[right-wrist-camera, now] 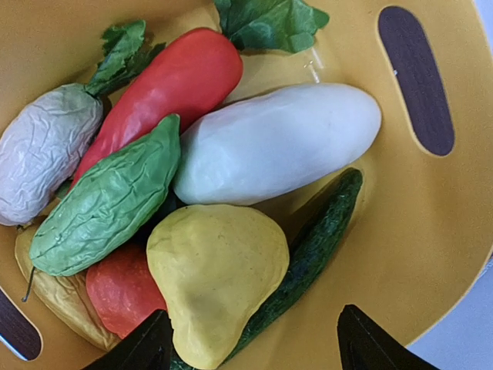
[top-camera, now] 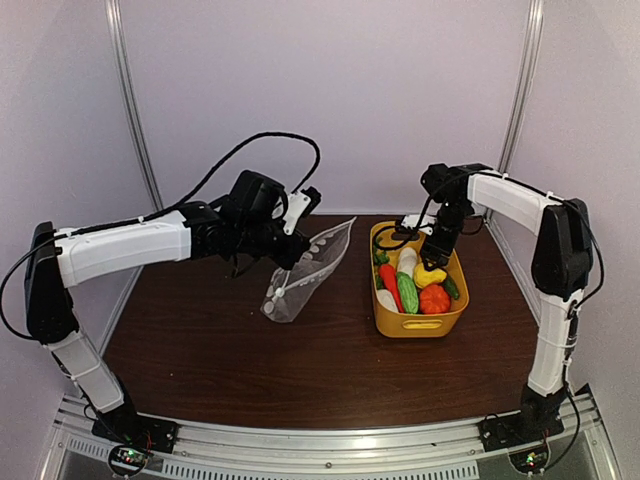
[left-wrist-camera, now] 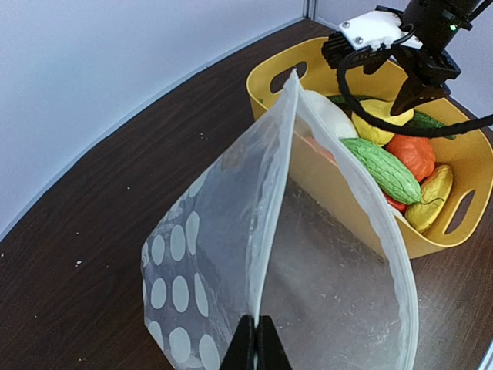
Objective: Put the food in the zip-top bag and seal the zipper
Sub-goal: Pick up the fake fruit from the bin, then place the fake fruit in the zipper food storage bag, then pick up the fake vegetable from the bin.
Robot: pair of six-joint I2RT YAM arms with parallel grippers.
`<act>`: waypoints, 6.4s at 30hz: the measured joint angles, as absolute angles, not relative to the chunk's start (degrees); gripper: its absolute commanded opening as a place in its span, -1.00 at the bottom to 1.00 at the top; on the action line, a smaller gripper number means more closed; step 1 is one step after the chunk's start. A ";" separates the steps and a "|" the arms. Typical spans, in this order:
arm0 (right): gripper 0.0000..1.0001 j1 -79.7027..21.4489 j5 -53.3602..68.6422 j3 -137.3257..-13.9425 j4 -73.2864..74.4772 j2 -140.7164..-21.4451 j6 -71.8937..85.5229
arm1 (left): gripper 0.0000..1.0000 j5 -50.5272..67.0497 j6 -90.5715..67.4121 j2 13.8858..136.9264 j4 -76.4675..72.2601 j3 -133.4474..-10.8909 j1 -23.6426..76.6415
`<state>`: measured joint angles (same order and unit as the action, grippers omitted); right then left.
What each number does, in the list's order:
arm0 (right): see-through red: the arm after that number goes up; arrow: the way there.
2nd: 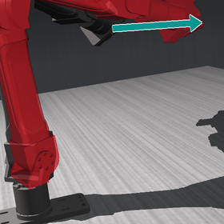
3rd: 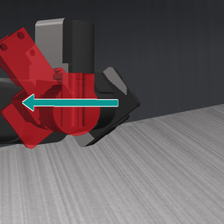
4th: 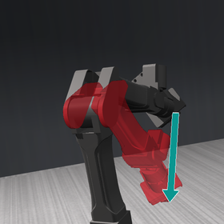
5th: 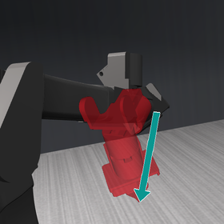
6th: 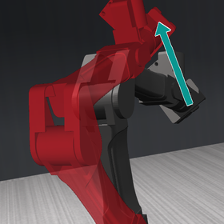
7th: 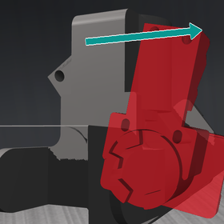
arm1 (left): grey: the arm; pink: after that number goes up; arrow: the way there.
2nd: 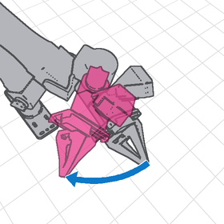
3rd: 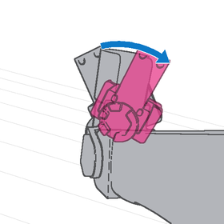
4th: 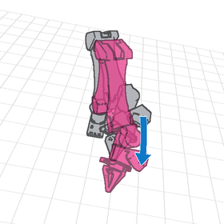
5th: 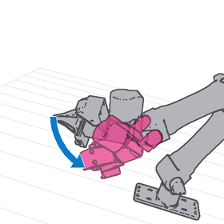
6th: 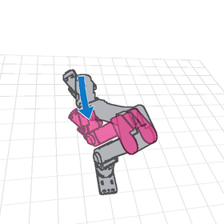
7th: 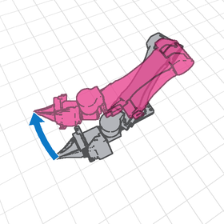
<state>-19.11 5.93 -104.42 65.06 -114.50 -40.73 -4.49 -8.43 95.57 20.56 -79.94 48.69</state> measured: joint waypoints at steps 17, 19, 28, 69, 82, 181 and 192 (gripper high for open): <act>0.31 -19.16 5.54 -101.54 69.58 -116.57 -40.64 | -1.00 -3.55 -10.90 95.13 19.55 -78.41 48.36; 0.24 -19.16 5.56 -100.77 69.71 -116.57 -40.51 | -1.00 -3.60 -10.90 95.04 19.53 -78.41 48.36; -0.32 -19.16 5.76 -100.18 69.87 -116.57 -38.87 | -1.00 -3.64 -10.94 94.50 19.53 -78.32 48.36; -0.46 -28.95 48.10 -108.79 55.90 -100.07 -18.72 | -1.00 -4.82 -24.88 97.97 17.06 -83.46 48.36; -0.46 -30.26 55.66 -109.01 49.74 -107.15 -1.78 | -1.00 -10.90 -31.03 96.97 12.99 -81.36 48.38; 0.01 -23.11 21.17 -88.25 52.73 -114.24 -9.91 | -1.00 -18.22 -11.27 89.08 12.16 -72.36 48.21; -0.29 -23.07 21.06 -88.68 52.27 -113.82 -8.88 | -1.00 -18.33 -11.27 89.08 12.19 -72.38 48.21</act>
